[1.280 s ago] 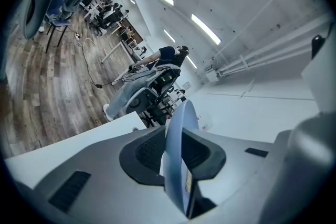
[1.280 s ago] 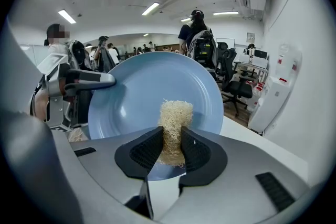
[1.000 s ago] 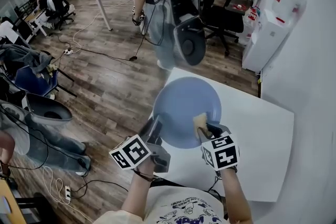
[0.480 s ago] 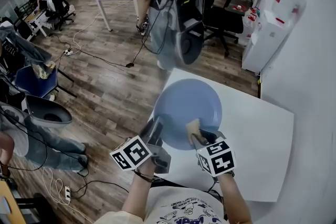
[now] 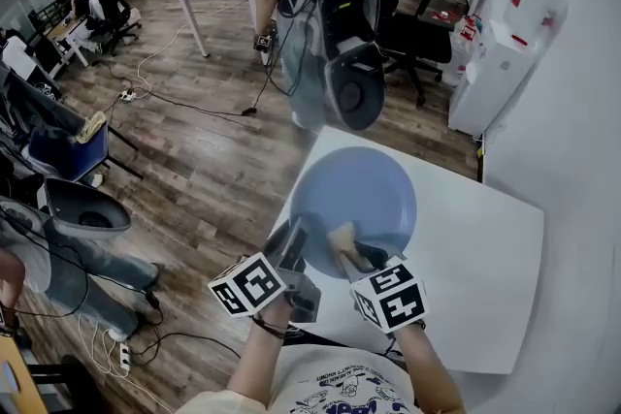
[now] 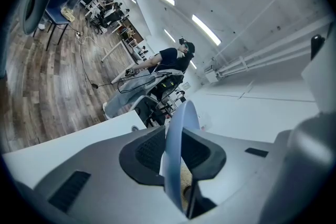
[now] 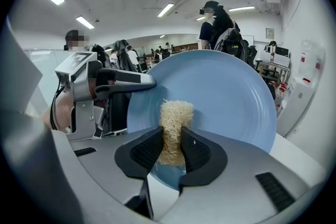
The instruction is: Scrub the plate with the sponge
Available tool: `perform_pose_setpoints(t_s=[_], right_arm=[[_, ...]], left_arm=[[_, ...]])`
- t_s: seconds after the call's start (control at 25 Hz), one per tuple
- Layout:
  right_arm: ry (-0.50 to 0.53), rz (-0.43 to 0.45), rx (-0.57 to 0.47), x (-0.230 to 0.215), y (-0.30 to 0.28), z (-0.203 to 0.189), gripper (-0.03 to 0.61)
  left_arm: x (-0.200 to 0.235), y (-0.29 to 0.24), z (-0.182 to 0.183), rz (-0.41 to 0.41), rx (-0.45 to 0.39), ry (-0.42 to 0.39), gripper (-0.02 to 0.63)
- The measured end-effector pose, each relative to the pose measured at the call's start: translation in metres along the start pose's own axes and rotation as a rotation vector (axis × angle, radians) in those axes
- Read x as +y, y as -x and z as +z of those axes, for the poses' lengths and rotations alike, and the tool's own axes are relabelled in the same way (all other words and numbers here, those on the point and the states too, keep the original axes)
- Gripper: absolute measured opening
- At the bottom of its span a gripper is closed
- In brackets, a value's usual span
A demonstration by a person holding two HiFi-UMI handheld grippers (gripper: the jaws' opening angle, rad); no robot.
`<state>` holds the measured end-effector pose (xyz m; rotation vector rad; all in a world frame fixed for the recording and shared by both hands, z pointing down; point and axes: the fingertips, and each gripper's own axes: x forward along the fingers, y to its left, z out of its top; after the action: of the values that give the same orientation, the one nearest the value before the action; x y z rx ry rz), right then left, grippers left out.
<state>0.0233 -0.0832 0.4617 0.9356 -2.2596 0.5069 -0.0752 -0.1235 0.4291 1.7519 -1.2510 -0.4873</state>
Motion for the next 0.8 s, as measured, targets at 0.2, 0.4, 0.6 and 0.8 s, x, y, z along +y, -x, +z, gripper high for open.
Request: perform_pose_setpoints(t_s=[0.2,0.4,0.6,0.8], right_arm=[[0.023,0.018,-0.010,0.007,-0.003,0.007,0.104],[0.029,0.032,-0.025,0.014,-0.004,0.014,0.104],[0.036,0.033,-0.030,0.014,-0.003,0.017,0.104],[0.034,0.029,-0.037,0.013,0.000,0.022,0.104]], left_arm=[[-0.001,-0.001,-0.002,-0.002,-0.001,-0.004,0.067],[-0.003,0.002,-0.003,-0.013,0.004,0.002,0.067],[-0.003,0.002,-0.008,-0.016,0.014,-0.002,0.067],[-0.008,0.002,-0.009,-0.029,0.027,-0.014,0.067]])
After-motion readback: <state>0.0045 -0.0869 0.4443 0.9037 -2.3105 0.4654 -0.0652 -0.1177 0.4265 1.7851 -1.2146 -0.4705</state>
